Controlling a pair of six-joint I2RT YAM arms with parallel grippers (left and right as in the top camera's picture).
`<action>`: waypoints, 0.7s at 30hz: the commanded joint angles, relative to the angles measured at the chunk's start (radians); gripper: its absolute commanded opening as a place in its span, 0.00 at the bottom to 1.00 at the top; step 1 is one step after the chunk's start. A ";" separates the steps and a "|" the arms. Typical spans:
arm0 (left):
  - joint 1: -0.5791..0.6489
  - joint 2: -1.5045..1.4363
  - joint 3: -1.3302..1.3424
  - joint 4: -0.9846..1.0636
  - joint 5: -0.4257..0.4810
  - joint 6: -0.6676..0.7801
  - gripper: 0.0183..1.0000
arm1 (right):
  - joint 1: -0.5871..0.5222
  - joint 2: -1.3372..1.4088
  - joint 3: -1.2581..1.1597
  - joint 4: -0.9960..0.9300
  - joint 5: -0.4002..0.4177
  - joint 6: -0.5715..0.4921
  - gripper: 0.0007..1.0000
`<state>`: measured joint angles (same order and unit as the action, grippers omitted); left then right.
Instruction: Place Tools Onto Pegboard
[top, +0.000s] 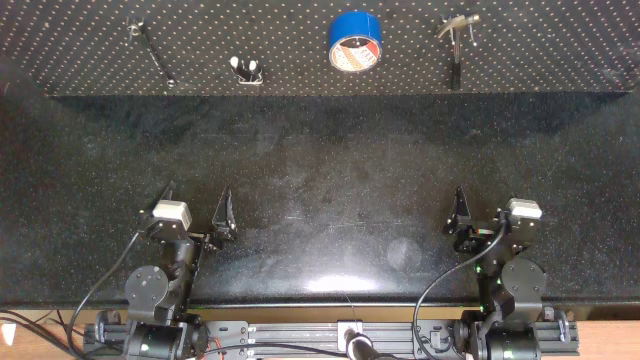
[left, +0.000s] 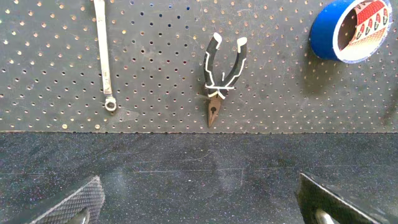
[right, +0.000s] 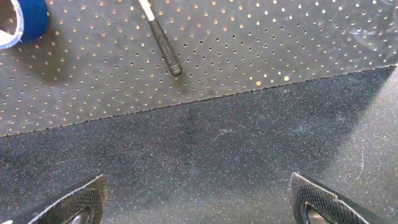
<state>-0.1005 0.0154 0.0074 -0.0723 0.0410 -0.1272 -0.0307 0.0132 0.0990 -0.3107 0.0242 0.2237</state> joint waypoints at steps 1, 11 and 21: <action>0.002 -0.012 -0.002 -0.006 -0.007 0.013 0.99 | -0.005 0.094 -0.006 0.005 -0.010 -0.019 0.95; 0.002 -0.012 -0.002 -0.006 -0.007 0.013 1.00 | -0.005 0.308 -0.074 0.231 -0.130 0.043 0.97; 0.002 -0.012 -0.002 -0.007 -0.007 0.013 0.99 | -0.006 0.270 -0.068 0.188 -0.047 0.103 0.98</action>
<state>-0.1005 0.0154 0.0074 -0.0723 0.0414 -0.1272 -0.0319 0.2939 0.0216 -0.1017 -0.0402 0.2607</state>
